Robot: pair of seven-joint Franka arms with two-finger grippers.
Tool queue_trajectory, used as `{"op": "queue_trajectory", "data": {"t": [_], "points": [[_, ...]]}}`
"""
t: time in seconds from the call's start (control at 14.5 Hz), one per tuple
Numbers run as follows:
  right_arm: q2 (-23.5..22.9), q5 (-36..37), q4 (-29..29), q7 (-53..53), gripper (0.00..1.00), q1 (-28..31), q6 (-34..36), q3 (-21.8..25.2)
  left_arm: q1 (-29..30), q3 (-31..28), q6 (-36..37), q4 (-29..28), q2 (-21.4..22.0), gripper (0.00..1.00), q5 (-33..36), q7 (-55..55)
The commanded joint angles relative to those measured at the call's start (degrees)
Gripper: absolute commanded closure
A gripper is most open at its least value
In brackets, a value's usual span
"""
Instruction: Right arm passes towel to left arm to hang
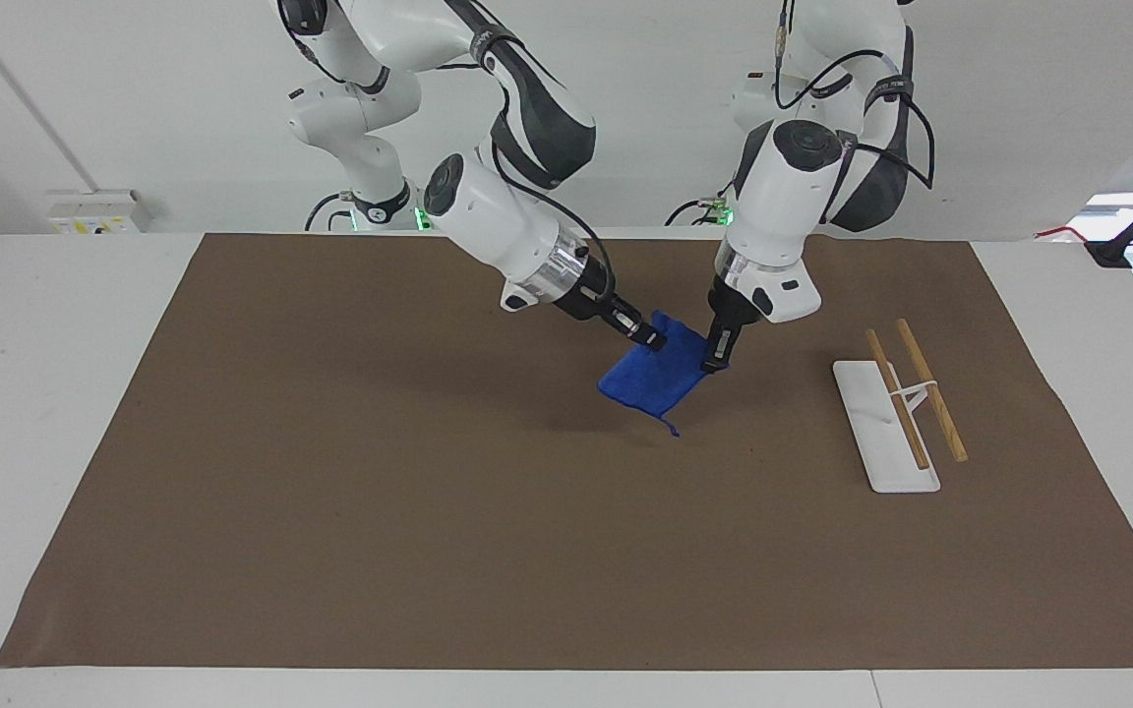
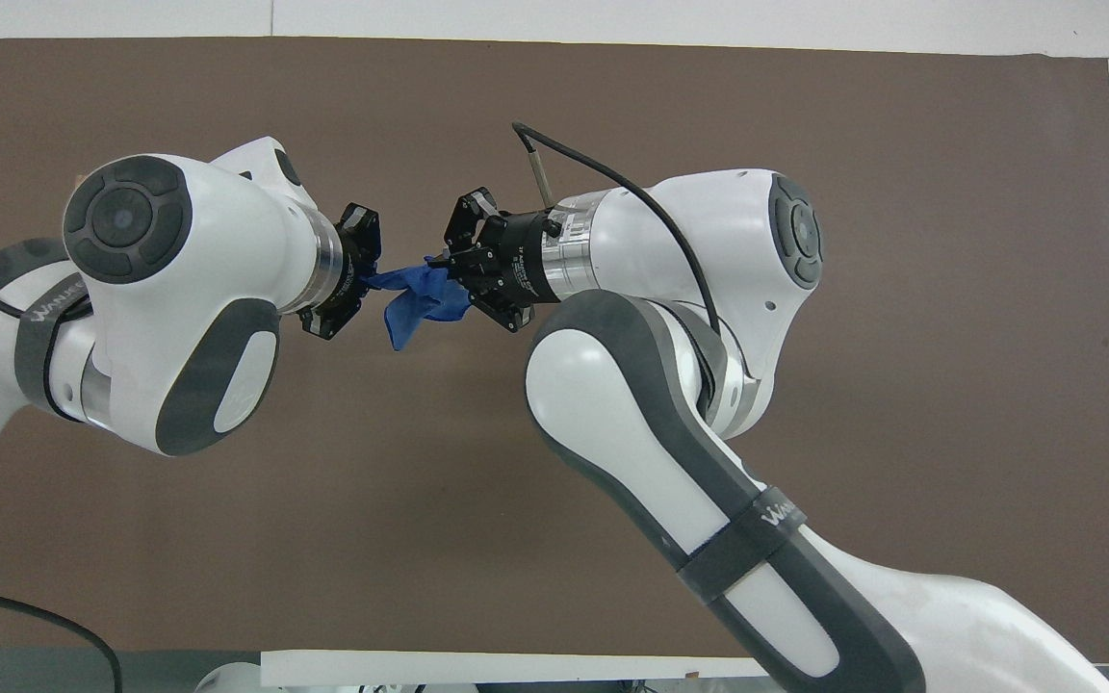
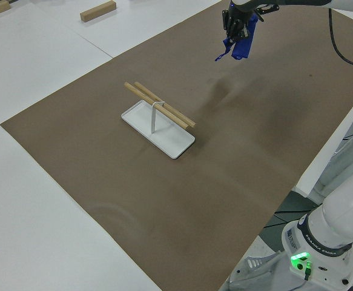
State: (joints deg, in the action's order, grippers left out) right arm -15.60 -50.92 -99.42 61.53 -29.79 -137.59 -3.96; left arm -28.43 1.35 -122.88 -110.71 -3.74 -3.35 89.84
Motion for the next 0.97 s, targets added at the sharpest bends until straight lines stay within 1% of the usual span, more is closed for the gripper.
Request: {"op": "queue_trajectory", "data": {"t": [0.0, 0.07, 0.14, 0.21, 0.28, 0.34, 0.48, 0.55, 0.69, 0.76, 0.83, 0.9], "points": [[0.13, -1.46, -0.52, -0.09, 1.0, -0.18, -1.36, -0.09, -0.75, -0.82, 1.32, -0.12, 0.31, 1.0, -0.42, 0.43], [0.13, -1.46, -0.52, -0.09, 0.99, -0.18, -1.36, -0.09, -0.66, -0.82, 2.02, 0.57, 0.31, 1.0, -0.42, 0.43], [0.13, -1.46, -0.52, -0.09, 0.95, -0.18, -1.28, -0.09, -0.49, -0.82, 3.94, 2.23, 0.05, 1.0, -0.42, 0.34], [0.13, -1.37, -0.52, -0.53, 0.74, 0.0, -1.01, -0.09, -0.31, -0.82, 5.96, 3.99, -0.91, 1.0, -0.42, 0.34], [0.13, -0.67, -0.52, -1.4, 0.22, 0.0, -1.19, 0.0, -0.22, -0.91, 8.42, 5.83, -1.27, 1.0, -0.42, 0.25], [0.22, 0.03, -0.52, -3.24, 0.0, -0.18, -1.27, 0.09, -0.22, -1.08, 11.23, 7.07, -1.1, 1.0, -0.42, -0.01], [0.39, 2.74, -0.69, -6.67, 0.0, 0.78, -0.93, 0.35, 0.3, -1.26, 15.01, 8.22, 0.13, 1.0, 0.18, -0.1], [0.74, 7.28, -0.87, -9.21, 0.0, 1.75, -0.49, 0.7, 1.17, -1.43, 17.12, 8.49, 1.0, 1.0, 0.8, -1.06], [1.53, 18.78, -2.27, -13.6, 0.0, 5.25, 0.74, 0.7, 5.73, -1.61, 20.38, 8.05, 2.5, 1.0, 2.9, -6.22], [1.62, 24.76, -2.27, -16.5, 0.0, 7.53, 2.49, 0.7, 7.75, -1.61, 20.74, 8.05, 2.68, 1.0, 3.7, -8.86], [1.71, 29.34, -2.27, -19.92, 0.0, 10.86, 5.11, 0.53, 9.78, -1.61, 20.49, 8.14, 2.68, 1.0, 5.71, -10.63], [2.15, 31.91, -2.19, -23.87, 0.0, 14.55, 8.1, 0.53, 10.84, -1.53, 19.88, 8.14, 2.6, 1.0, 8.34, -12.13]]}}
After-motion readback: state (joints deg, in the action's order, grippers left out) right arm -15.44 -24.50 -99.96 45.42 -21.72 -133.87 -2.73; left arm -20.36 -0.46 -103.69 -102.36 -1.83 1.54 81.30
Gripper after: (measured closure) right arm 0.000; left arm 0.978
